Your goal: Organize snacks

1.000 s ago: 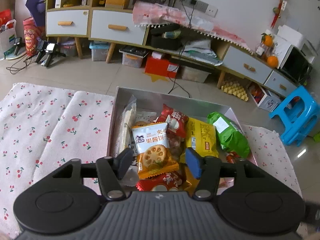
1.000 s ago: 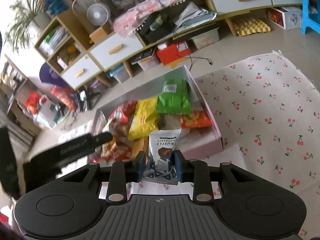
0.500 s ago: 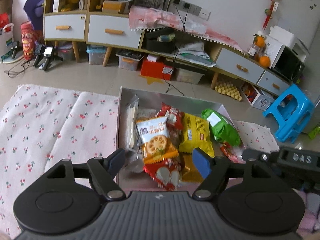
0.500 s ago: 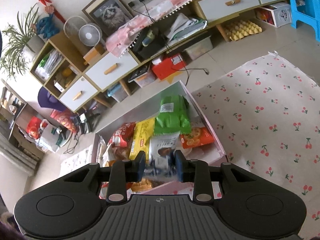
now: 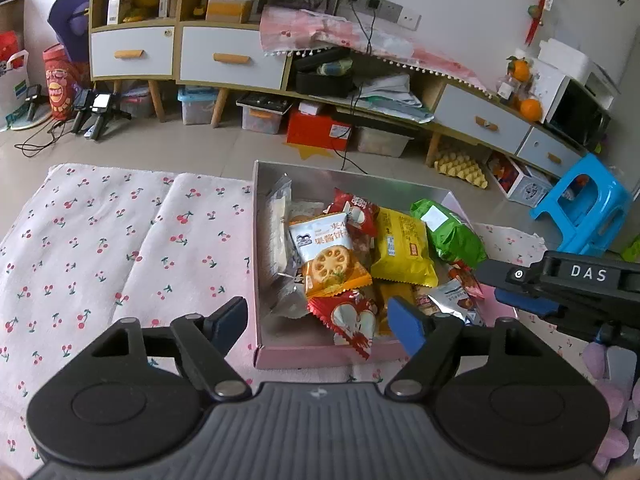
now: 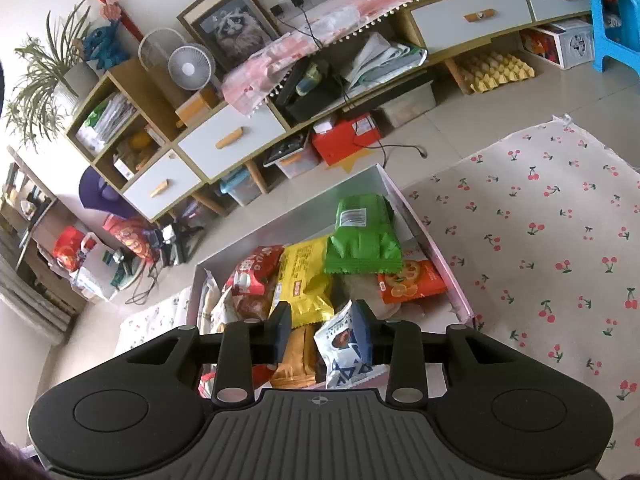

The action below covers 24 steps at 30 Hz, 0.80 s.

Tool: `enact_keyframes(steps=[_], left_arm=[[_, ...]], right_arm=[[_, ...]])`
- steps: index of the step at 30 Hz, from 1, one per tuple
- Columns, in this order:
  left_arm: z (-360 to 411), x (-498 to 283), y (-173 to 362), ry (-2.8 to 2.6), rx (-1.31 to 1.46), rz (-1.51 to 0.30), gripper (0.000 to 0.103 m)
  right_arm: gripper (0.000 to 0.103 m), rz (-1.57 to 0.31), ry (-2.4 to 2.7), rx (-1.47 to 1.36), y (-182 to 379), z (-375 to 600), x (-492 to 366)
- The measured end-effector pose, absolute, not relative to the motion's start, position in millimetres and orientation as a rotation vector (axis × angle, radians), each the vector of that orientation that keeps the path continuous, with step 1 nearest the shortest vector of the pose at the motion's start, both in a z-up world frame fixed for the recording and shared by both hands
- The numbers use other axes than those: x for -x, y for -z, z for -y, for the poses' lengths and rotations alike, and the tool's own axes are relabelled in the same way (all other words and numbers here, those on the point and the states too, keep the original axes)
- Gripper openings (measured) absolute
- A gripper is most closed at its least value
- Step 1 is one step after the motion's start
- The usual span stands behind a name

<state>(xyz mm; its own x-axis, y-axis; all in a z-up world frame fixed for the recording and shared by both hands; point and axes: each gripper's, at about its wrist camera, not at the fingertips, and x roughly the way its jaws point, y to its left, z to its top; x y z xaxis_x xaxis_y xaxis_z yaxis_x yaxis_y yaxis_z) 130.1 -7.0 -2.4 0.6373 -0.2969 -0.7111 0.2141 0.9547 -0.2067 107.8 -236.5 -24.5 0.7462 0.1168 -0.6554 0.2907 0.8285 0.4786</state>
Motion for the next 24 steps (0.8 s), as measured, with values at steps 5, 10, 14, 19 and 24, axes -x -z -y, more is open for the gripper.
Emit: enact_keyframes(steps=[5, 10, 14, 19, 24], left_arm=[[5, -125, -3, 0.281, 0.100, -0.828, 0.084], [-2, -114, -11, 0.250, 0.090, -0.818, 0.093], [-7, -103, -16, 0.235, 0.063, -0.825, 0.096], [-5, -86, -22, 0.221, 0.023, -0.851, 0.096], [0, -69, -28, 0.193, -0.013, -0.873, 0.099]], right_arm=[[0.060, -0.726, 0.115, -0.605, 21, 241, -102], [0.070, -0.732, 0.123, -0.525, 13, 246, -93], [0.075, -0.733, 0.115, -0.449, 4, 246, -77], [0.081, -0.755, 0.078, -0.357, -14, 236, -58], [0.085, -0.782, 0.074, -0.259, -30, 222, -39]])
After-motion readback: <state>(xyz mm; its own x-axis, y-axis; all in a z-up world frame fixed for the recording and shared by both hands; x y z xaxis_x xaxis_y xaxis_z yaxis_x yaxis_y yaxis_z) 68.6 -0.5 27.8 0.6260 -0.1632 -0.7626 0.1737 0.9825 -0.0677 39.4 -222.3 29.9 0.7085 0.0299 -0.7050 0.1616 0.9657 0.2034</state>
